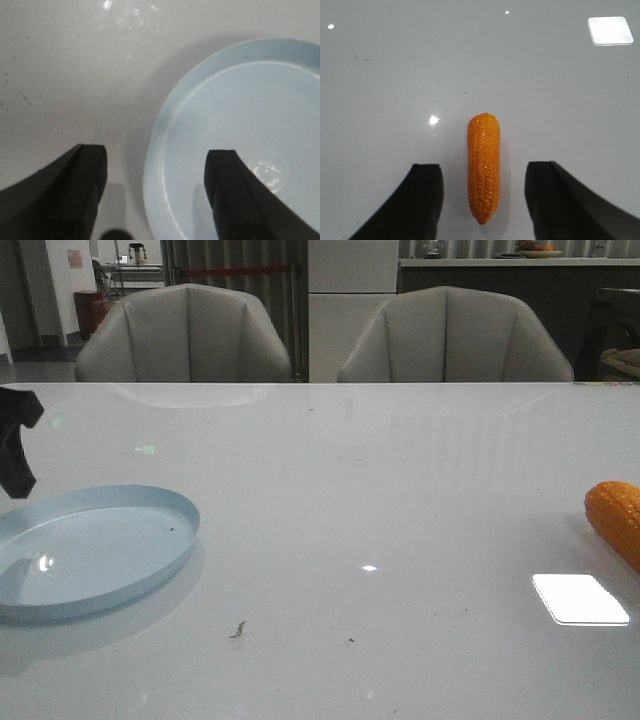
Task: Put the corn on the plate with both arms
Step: 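Lower the left gripper onto the rim of the light blue plate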
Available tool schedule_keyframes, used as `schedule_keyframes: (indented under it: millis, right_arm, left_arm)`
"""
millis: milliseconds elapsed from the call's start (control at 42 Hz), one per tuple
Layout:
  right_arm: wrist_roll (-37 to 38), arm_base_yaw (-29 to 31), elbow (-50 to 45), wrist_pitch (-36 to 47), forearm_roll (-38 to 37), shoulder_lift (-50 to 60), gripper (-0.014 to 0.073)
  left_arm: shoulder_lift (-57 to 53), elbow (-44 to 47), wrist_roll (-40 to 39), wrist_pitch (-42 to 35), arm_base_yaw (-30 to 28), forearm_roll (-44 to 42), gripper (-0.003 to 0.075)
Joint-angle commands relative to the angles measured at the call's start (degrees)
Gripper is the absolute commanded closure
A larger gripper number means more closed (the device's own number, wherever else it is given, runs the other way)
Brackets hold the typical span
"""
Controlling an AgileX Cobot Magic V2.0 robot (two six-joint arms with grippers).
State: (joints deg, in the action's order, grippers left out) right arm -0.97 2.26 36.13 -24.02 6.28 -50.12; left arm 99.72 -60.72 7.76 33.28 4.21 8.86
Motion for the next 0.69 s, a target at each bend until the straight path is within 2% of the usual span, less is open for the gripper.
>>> schedule_keyframes:
  millis: [0,190,310,405,595,667]
  right_arm:
    - [-0.03,0.10,1.74,3.98,0.36,0.31,0.0115]
    - [-0.03,0.10,1.74,3.98,0.36,0.31,0.0115]
    - [-0.03,0.10,1.74,3.98,0.31,0.31,0.0115]
    - [-0.03,0.10,1.74,4.03,0.31,0.31,0.0115]
    - [-0.03,0.10,1.74,4.04,0.31,0.31,0.0115]
    - [-0.03,0.10,1.74,4.04,0.31,0.31,0.0115]
  left_arm:
    - [0.03,-1.83,-0.13,-1.02,-0.02,0.91,0.0237]
    - [2.67,-1.83,-0.13,0.16,-0.02,0.91,0.0241]
    - [3.51,-1.83,-0.13,0.30,-0.02,0.91,0.0290]
    - [3.51,-1.83,-0.13,0.30,-0.02,0.91,0.0377]
    - [3.51,-2.16,-0.13,0.33,-0.02,0.91,0.0636]
    - [3.51,-3.13,-0.13,0.60,-0.02,0.91,0.0619]
